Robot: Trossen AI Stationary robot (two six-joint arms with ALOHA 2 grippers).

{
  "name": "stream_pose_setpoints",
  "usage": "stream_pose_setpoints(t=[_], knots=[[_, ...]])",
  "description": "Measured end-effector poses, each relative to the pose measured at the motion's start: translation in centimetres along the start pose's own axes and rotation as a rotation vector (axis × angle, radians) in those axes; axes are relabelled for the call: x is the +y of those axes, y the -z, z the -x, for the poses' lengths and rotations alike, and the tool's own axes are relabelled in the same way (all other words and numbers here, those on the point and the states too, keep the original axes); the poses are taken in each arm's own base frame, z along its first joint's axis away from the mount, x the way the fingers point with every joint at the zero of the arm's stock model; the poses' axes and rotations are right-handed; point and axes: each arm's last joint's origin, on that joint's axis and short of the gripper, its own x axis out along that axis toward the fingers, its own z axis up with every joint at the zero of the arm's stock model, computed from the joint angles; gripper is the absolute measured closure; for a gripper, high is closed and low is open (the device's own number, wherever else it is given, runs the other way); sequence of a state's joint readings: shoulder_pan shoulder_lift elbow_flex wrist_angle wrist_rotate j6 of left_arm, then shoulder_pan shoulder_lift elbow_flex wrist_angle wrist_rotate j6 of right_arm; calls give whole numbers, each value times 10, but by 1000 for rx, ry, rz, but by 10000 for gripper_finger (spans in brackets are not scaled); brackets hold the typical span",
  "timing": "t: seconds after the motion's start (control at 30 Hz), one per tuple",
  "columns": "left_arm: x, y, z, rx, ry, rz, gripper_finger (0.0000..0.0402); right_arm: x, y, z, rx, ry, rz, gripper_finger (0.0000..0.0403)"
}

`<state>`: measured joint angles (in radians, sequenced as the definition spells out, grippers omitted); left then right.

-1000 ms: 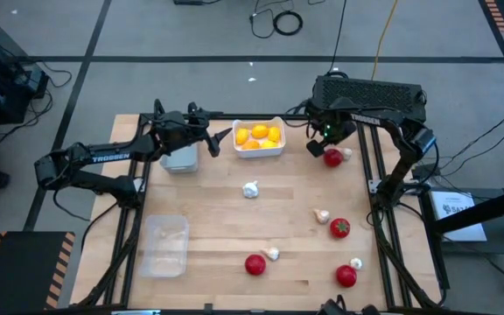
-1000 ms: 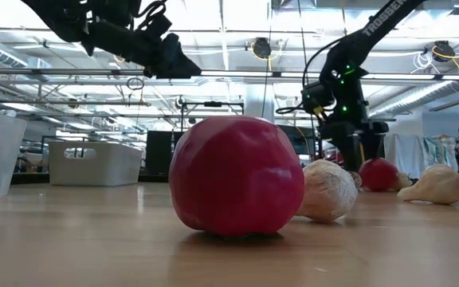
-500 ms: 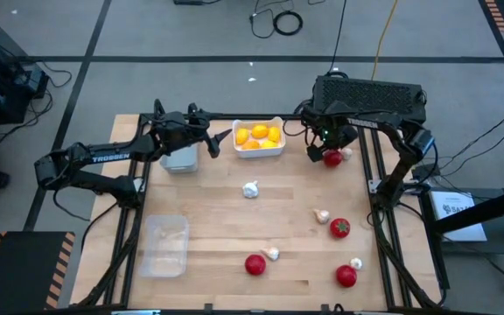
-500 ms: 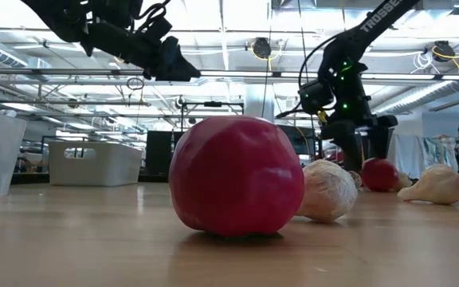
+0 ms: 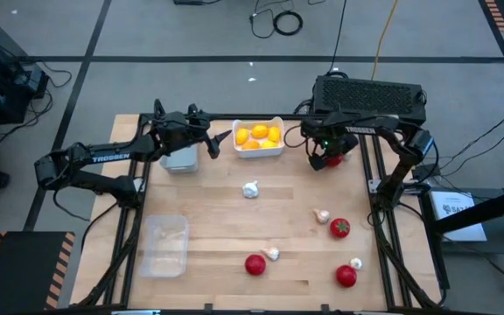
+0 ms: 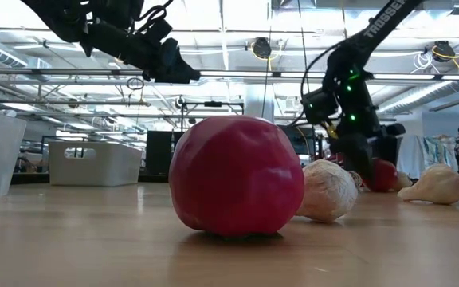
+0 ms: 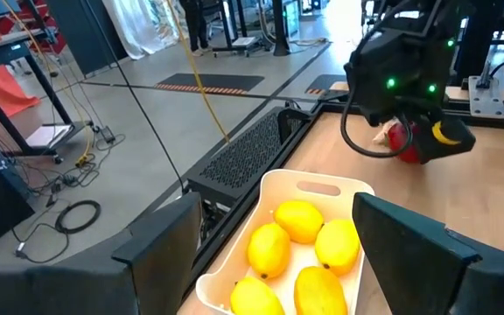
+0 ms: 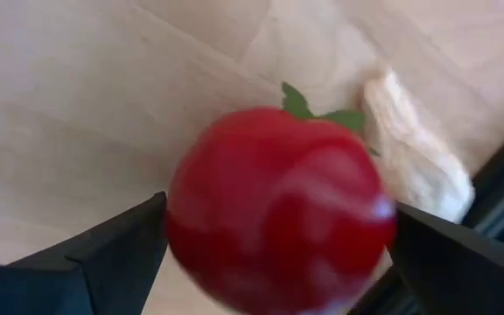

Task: Sort produce into baskets
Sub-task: Put the tomato into the gray bin

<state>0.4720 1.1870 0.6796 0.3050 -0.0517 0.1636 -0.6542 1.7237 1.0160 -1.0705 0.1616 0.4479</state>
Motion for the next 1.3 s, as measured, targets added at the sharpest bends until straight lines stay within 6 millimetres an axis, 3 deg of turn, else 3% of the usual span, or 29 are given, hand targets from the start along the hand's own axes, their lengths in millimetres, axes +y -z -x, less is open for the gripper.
stream_pose_setpoints(t=[0.37,0.63,0.7,1.0,1.17,1.3], knots=[[0,-2,0,-17,-2,10,96,2,0,-11,-36,-22,42,17],[0,-1,1,-11,-5,19,96,2,-1,-9,-39,-25,65,102],[2,-3,5,-6,-20,19,96,4,-2,-4,-40,-23,69,107],[15,-16,45,18,-193,5,96,21,-9,52,-103,-37,221,87],[16,-17,52,32,-219,3,96,39,-13,105,-243,-119,285,93],[17,-16,52,51,-262,-4,96,59,-15,151,-469,-213,342,92]])
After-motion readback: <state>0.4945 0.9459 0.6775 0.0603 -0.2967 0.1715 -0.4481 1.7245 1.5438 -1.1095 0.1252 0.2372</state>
